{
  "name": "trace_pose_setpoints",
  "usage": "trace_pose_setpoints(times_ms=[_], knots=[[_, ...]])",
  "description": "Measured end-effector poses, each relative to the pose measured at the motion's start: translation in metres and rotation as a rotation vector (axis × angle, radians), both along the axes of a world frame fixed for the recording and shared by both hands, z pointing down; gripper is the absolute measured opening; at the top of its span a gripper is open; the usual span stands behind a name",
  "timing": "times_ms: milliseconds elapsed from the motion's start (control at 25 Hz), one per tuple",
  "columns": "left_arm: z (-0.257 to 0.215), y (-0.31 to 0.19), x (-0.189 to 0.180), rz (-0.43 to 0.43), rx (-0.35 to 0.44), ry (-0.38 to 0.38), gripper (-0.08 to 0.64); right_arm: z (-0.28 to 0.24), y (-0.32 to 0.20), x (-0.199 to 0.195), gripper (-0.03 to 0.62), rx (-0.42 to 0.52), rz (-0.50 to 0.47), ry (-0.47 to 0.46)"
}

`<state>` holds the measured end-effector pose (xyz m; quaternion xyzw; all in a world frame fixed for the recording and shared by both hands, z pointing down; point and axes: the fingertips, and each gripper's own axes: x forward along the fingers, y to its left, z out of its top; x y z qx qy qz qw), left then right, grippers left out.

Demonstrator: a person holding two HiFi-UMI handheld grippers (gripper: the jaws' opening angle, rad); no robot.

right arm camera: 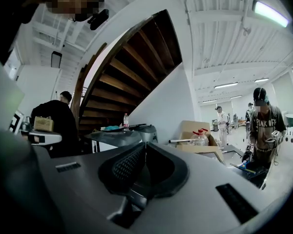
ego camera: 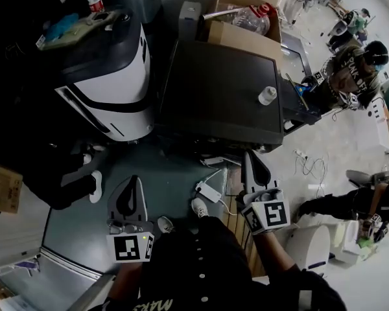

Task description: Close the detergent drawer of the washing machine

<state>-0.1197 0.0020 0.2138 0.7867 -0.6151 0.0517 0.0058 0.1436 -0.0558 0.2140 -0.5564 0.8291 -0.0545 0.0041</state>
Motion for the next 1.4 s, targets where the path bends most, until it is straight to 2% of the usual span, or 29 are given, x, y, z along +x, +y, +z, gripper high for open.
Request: trace_pose_setpoints(times_ms=[560, 960, 1120, 1280, 1400], knots=[[-0.039, 0.000, -0.025, -0.113, 0.085, 0.001, 0.014, -0.052, -0.005, 0.010, 0.034, 0.126, -0.046, -0.016], [-0.048, 0.003, -0.017, -0.128, 0.113, -0.024, 0.014, -0.051, -0.010, 0.001, 0.031, 0.132, -0.093, -0.003], [-0.047, 0.003, -0.019, -0.136, 0.109, -0.025, 0.014, -0.058, -0.010, -0.008, 0.031, 0.151, -0.118, -0.035], [-0.047, 0.002, -0.020, -0.138, 0.109, -0.024, 0.014, -0.052, -0.011, -0.008, 0.031, 0.127, -0.115, -0.008], [-0.047, 0.003, -0.021, -0.140, 0.110, -0.025, 0.014, -0.056, -0.010, -0.013, 0.031, 0.147, -0.133, -0.021]])
